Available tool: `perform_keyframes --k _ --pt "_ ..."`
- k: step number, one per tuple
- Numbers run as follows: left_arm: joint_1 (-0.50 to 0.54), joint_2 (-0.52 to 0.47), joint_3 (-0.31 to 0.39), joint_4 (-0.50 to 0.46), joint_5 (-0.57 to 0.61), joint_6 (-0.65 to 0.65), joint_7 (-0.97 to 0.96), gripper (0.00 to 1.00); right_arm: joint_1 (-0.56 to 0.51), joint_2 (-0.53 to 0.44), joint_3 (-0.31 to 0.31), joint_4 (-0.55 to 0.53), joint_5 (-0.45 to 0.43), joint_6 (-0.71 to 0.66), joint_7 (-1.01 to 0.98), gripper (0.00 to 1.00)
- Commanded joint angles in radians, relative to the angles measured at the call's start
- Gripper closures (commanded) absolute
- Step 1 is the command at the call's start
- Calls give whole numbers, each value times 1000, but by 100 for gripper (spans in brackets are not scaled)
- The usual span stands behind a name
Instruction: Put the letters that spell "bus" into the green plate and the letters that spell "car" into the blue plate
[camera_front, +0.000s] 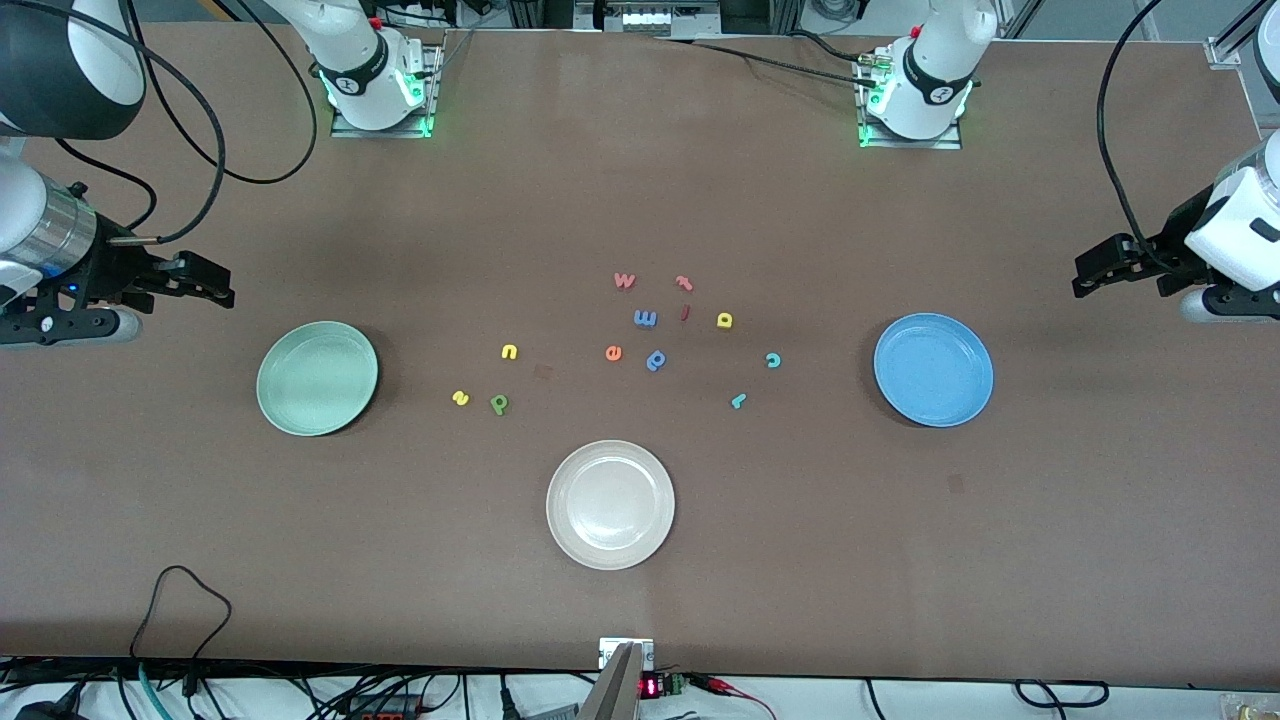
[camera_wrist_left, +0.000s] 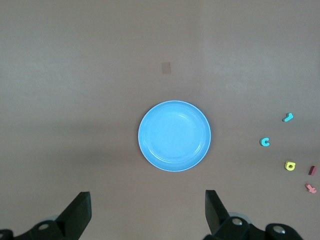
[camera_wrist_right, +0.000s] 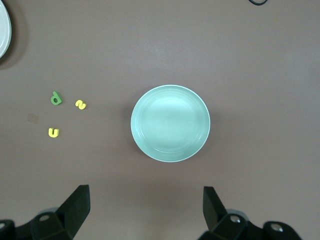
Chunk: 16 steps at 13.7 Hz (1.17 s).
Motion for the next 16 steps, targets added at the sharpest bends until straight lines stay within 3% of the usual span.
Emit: perform_keyframes --k 1,5,9,13,16 --pt "-2 -30 -1 -28 -13 -5 -9 0 -2 8 4 16 5 -1 -8 0" --pt "-16 -7 -4 -30 -13 -2 -6 0 -5 7 5 17 13 -1 -2 0" --pt "-25 152 -99 -27 -11 81 4 0 15 13 16 16 24 5 -6 0" --pt "-50 358 -220 7 -10 251 -9 0 127 155 18 11 12 92 0 0" --pt "-156 506 -220 96 -10 268 -38 14 177 256 16 5 10 218 40 0"
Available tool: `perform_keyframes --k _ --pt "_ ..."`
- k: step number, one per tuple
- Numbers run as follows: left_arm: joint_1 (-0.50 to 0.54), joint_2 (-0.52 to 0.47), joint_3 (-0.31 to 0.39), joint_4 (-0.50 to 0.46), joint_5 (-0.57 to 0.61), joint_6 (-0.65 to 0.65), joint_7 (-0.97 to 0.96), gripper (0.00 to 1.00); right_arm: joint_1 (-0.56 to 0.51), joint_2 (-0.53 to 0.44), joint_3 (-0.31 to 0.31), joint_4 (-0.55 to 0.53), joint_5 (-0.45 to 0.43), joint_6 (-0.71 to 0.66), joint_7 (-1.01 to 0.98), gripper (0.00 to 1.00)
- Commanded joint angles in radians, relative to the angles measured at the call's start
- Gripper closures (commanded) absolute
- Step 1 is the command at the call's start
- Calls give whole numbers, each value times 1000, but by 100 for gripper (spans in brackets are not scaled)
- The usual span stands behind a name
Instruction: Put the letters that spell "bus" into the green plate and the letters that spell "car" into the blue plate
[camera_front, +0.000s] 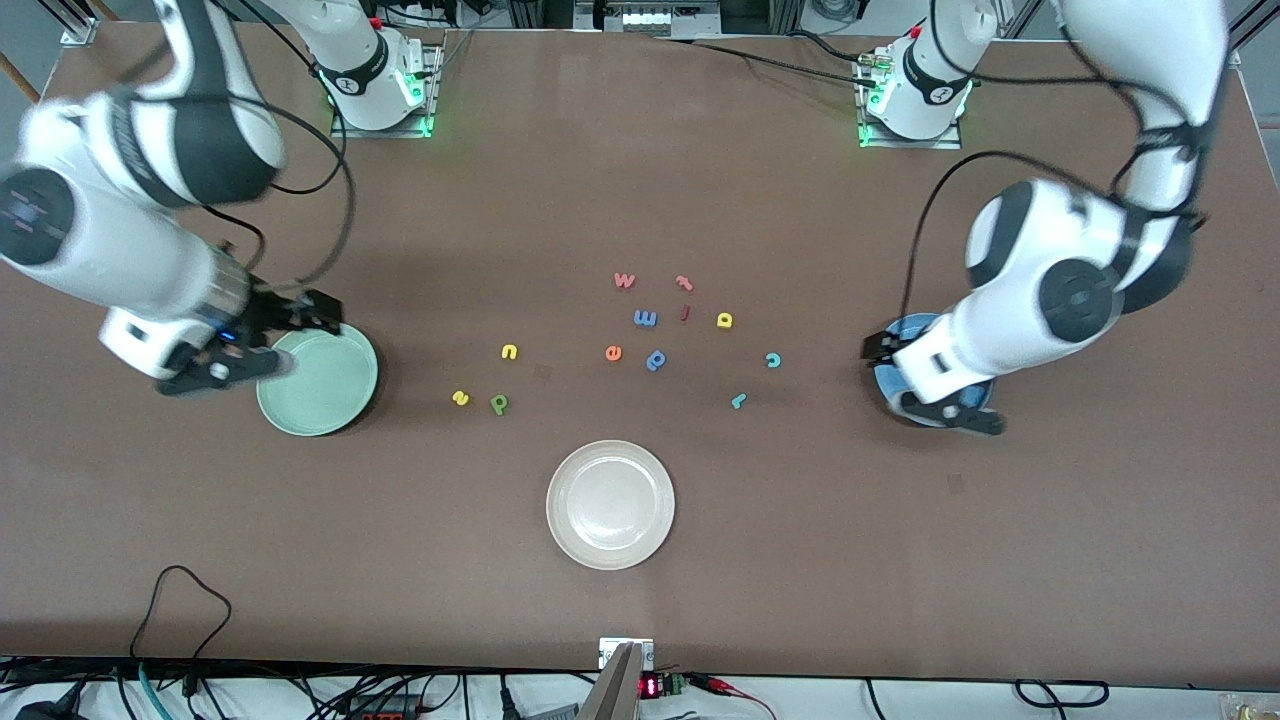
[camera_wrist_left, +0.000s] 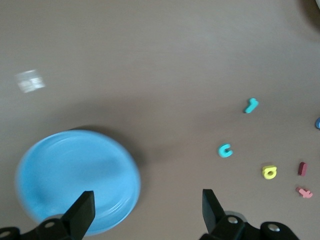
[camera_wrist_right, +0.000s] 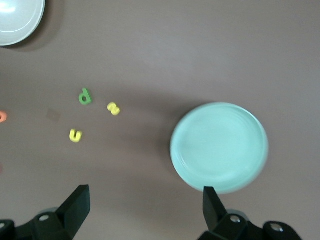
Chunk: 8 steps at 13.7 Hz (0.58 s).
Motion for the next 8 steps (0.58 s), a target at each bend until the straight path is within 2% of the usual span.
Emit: perform_keyframes --k 1,2,3,5,8 --pt "-93 153 0 148 2 -19 -74 15 51 102 -6 18 2 90 62 0" --pt "-130 203 2 191 5 -15 -117 16 66 122 -6 18 -1 110 66 0" --pt "-161 241 3 221 5 14 -131 18 74 139 -6 18 -1 124 67 5" --pt "-198 287 10 222 11 116 -145 23 92 179 -6 18 1 157 98 32" --pt "-216 352 10 219 20 249 -145 29 135 237 -10 18 -2 235 155 51"
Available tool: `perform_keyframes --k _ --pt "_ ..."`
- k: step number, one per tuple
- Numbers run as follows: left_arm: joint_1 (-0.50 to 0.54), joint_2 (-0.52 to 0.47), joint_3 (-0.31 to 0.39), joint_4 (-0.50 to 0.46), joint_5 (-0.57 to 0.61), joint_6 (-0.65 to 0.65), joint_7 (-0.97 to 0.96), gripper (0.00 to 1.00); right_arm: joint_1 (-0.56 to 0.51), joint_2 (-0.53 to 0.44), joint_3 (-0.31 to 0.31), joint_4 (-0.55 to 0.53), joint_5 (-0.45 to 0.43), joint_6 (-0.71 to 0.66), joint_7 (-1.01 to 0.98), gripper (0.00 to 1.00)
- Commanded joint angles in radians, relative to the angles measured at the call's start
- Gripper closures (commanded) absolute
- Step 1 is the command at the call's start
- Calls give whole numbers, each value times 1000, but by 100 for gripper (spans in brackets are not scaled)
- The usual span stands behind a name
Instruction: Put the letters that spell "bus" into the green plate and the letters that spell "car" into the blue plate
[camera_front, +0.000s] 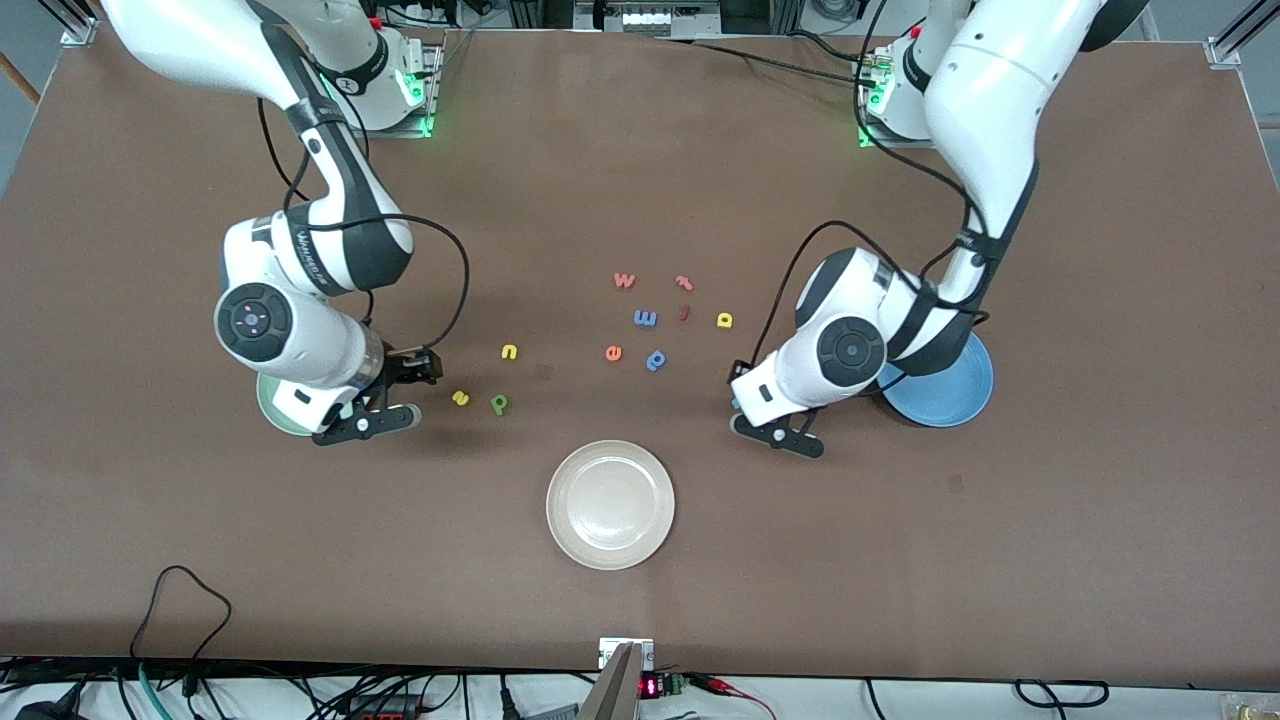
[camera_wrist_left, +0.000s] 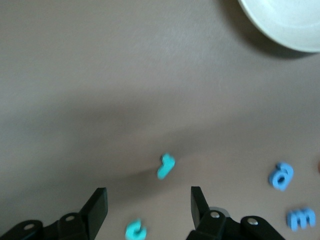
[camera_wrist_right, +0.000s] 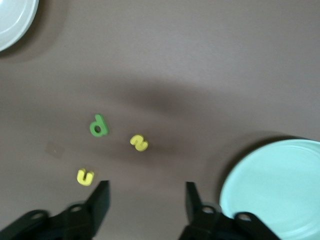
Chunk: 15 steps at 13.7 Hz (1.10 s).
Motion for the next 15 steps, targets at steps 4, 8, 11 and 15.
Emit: perform_keyframes --k 4,8,11,15 --pt "-17 68 12 32 17 62 -11 38 49 77 -16 8 -3 82 65 52" --pt "-29 90 12 29 18 62 -28 46 60 111 -21 -41 -31 165 84 48" --pt "-34 94 12 15 20 60 -51 47 67 116 -22 -98 -39 261 94 48" --pt "-46 104 12 15 18 62 -53 60 67 134 -22 -99 -53 281 97 48"
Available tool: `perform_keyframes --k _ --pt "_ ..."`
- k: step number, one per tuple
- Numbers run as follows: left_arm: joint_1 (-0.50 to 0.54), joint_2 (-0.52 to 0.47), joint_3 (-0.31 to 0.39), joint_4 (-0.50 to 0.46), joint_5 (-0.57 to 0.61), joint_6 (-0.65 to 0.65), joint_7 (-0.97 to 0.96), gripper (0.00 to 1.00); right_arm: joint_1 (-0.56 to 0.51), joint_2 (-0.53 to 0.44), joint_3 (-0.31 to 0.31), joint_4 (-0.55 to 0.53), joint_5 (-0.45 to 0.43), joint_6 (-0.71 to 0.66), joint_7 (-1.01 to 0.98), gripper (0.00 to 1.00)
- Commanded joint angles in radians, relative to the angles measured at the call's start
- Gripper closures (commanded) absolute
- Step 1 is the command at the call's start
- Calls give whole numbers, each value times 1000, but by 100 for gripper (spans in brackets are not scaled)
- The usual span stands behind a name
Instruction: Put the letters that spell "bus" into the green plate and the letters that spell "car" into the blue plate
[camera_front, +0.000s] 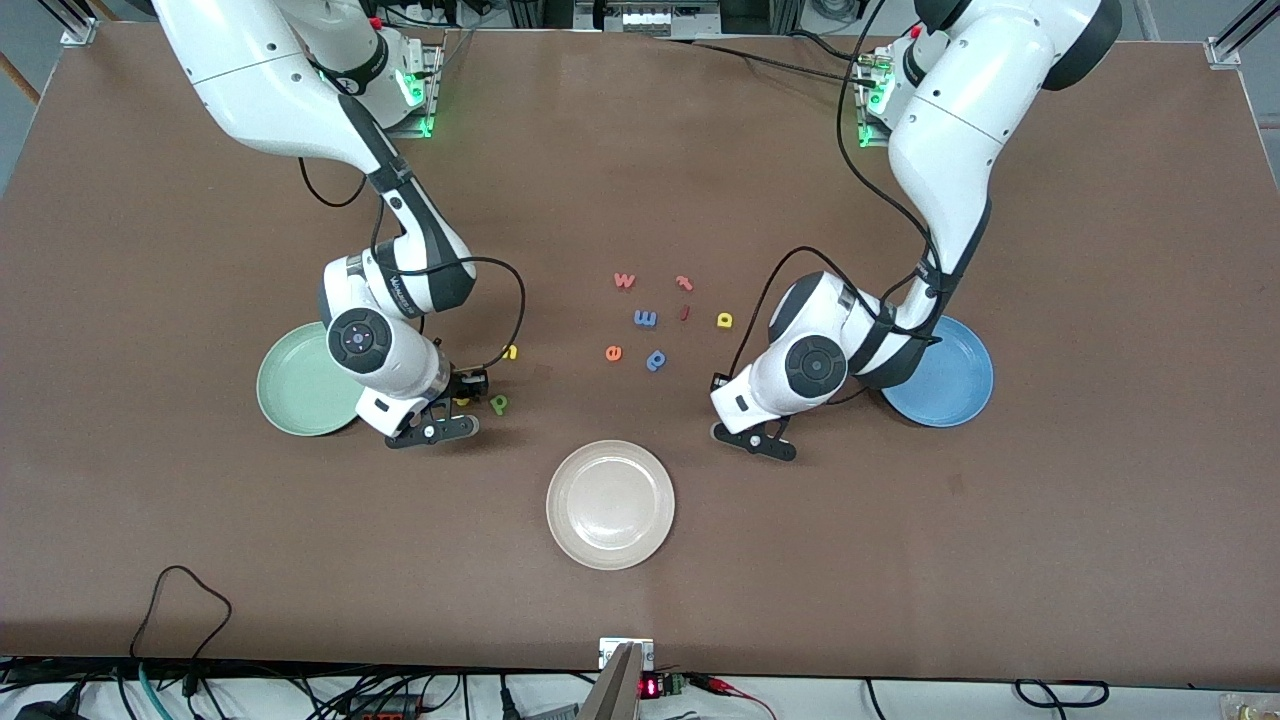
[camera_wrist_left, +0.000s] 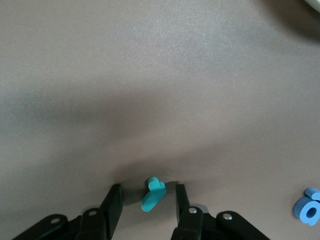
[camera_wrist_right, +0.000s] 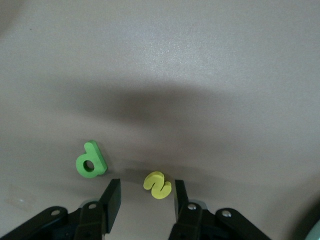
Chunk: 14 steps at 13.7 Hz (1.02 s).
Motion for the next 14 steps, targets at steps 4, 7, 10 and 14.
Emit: perform_keyframes --k 4,7,10,14 --pt "-21 12 10 11 18 -6 -15 90 12 6 -9 -30 -49 26 25 48" --pt "-13 13 15 5 18 -10 -15 99 11 7 -9 -36 -63 26 25 48" --pt "27 -88 59 12 18 -177 -9 99 12 15 -9 -36 -63 46 25 48" --pt "188 -192 79 -1 29 -407 0 99 17 37 -9 -36 -63 81 25 48"
